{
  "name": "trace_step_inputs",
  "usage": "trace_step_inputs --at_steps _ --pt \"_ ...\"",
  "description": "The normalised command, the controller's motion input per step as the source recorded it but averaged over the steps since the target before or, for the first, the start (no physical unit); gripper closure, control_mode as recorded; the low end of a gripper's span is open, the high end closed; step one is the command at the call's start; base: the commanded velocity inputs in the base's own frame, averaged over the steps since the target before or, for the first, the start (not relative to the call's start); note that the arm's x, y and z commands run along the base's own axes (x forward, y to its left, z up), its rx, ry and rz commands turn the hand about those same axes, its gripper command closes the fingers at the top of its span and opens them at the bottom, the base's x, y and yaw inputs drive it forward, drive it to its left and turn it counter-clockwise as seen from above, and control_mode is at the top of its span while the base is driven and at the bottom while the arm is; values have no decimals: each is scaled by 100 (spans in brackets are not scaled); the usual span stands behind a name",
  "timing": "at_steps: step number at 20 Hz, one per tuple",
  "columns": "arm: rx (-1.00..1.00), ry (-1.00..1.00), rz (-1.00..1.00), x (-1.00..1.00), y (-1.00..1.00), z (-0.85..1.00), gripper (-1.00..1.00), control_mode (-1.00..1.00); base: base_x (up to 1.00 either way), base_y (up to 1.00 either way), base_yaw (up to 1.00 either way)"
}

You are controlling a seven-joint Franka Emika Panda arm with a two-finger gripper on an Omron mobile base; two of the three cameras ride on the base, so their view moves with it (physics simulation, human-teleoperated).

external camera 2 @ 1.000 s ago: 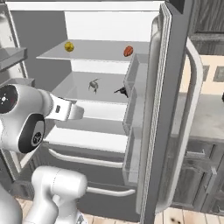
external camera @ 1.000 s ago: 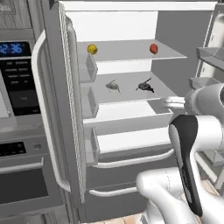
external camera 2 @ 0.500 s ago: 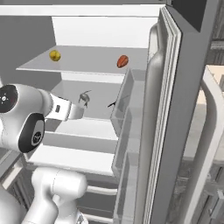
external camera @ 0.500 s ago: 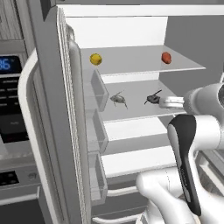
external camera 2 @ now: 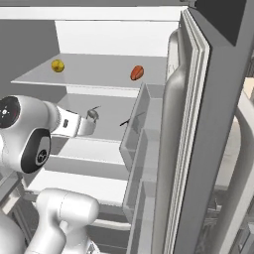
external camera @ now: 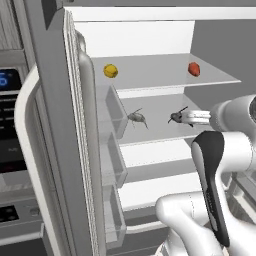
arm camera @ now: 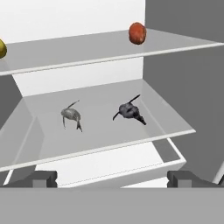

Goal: Gather the lemon and sweet potato from the fridge and place them on a tray on the dining counter. Then gather the fishs from the fridge and place them on the other tray.

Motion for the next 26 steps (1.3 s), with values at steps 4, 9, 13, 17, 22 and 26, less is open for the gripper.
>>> trace_step_inputs --at_steps 4,9,13,17,22,26 --pt "0 0 0 0 0 0 -100 100 66 -2 -4" --pt "1 0 -2 31 -19 0 -100 -100 26 -2 -2" --pt "0 6 -5 49 -23 0 -100 -100 0 0 0" --pt "0 17 -5 22 -27 -8 -100 -100 0 0 0" --pt "0 18 0 1 -26 -30 -100 -100 0 0 0" --pt "0 10 3 10 -16 -29 -100 -100 0 0 0"
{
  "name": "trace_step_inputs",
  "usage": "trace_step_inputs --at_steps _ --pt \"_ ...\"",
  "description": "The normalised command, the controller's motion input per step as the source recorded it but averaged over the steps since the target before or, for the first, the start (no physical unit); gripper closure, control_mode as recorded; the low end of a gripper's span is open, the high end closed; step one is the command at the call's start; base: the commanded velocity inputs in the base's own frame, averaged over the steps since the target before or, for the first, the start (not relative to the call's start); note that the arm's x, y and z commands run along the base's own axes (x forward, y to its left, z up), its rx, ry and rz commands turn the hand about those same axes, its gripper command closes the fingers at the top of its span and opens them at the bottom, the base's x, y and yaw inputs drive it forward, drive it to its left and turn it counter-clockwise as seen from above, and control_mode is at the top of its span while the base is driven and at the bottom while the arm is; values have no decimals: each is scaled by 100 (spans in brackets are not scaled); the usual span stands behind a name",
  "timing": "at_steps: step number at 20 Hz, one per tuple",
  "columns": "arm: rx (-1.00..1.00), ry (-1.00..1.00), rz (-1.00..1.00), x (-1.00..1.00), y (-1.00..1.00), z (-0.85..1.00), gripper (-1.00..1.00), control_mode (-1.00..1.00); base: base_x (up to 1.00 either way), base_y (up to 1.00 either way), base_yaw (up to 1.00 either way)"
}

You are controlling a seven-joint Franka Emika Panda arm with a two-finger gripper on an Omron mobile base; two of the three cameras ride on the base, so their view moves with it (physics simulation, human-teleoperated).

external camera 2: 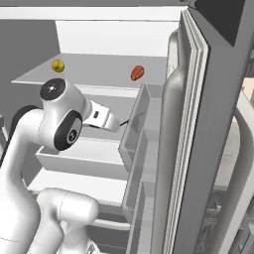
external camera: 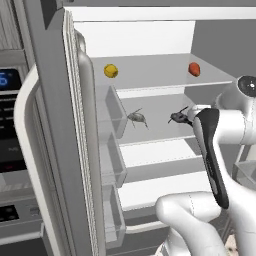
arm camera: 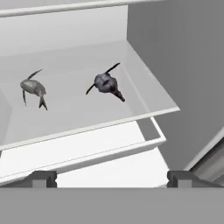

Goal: Gather the lemon and sweet potato from the fridge and place them on a tray on the dining counter. Then gather the fishs from the fridge and place them on the other tray.

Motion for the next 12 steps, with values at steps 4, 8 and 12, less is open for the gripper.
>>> trace_step_inputs --at_steps 4,8,12 --pt "0 5 8 54 -3 -12 -100 -100 0 0 0" --pt "-5 8 10 58 0 -8 -100 -100 0 0 0" --pt "-8 11 4 27 0 -23 -100 -100 0 0 0"
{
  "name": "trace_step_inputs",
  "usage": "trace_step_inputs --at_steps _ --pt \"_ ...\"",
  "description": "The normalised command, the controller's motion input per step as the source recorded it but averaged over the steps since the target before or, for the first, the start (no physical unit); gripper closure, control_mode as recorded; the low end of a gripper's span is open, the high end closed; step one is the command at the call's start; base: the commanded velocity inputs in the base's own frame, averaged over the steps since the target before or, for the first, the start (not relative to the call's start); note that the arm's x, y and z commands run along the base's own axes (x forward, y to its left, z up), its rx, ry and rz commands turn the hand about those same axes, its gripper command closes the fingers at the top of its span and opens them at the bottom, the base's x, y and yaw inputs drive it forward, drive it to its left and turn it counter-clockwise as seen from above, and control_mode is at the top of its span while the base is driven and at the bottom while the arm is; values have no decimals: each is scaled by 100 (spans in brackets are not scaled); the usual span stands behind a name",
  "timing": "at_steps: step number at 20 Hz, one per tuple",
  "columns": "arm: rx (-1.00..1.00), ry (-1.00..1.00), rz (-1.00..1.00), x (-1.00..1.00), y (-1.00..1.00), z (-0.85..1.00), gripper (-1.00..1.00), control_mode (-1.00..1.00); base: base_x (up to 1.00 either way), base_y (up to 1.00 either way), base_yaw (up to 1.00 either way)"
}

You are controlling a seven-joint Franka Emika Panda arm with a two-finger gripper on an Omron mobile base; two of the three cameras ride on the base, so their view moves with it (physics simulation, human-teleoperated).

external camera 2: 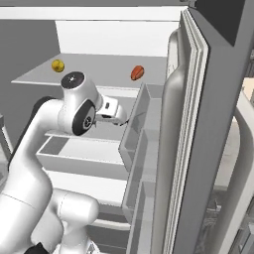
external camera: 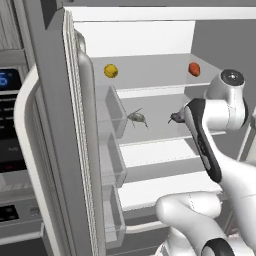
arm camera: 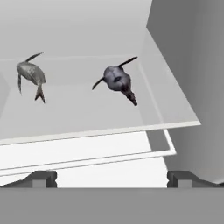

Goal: Gather the lemon and sweet potato from the fridge and place them on a tray on the dining counter. Then gather the fishs from the fridge and place them on the other tray.

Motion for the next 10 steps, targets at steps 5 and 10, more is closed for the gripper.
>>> trace_step_inputs --at_steps 5,10 --pt "-6 4 2 29 -6 -27 -100 -100 0 0 0" --pt "-4 -7 3 6 -19 -45 -100 -100 0 0 0"
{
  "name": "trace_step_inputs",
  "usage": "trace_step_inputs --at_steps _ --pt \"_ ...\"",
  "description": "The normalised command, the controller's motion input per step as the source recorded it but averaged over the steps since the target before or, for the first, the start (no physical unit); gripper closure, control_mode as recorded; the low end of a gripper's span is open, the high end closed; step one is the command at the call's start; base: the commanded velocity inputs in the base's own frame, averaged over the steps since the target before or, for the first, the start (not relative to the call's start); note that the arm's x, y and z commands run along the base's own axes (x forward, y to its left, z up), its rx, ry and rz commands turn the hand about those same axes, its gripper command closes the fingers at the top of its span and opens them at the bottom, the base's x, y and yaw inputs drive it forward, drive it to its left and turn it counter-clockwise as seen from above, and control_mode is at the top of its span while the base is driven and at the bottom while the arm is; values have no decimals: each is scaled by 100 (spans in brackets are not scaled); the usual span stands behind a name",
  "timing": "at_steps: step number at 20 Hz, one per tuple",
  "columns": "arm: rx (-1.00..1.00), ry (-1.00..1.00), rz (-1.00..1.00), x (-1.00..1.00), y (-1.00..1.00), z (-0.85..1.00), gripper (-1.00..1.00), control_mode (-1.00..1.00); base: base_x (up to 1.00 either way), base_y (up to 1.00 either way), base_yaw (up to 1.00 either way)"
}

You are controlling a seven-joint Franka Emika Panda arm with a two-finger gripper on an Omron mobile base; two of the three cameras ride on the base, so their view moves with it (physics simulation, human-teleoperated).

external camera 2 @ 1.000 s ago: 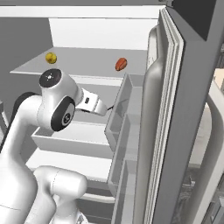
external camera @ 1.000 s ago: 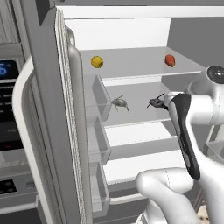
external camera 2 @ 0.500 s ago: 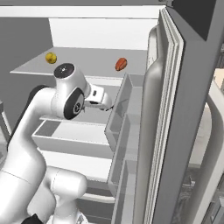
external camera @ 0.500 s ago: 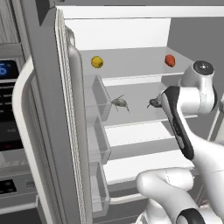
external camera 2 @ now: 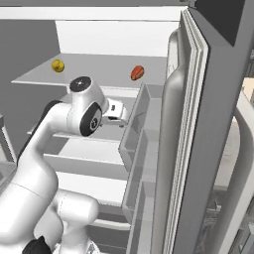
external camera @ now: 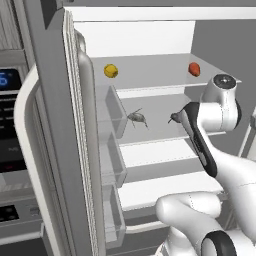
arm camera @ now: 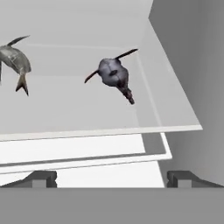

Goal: Gather the lemon and sweet potato from the fridge and place them on a tray on the dining counter. Then gather the fishs from the fridge and place them on the other tray.

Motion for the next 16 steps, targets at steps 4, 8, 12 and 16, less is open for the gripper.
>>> trace_step_inputs --at_steps 4,8,12,16 --pt "0 -11 3 13 -25 -28 -100 -100 0 0 0" --pt "0 0 2 48 -12 -2 -100 -100 0 0 0" --pt "-1 4 0 59 0 -3 -100 -100 0 0 0" --pt "-3 4 0 44 0 -14 -100 -100 0 0 0"
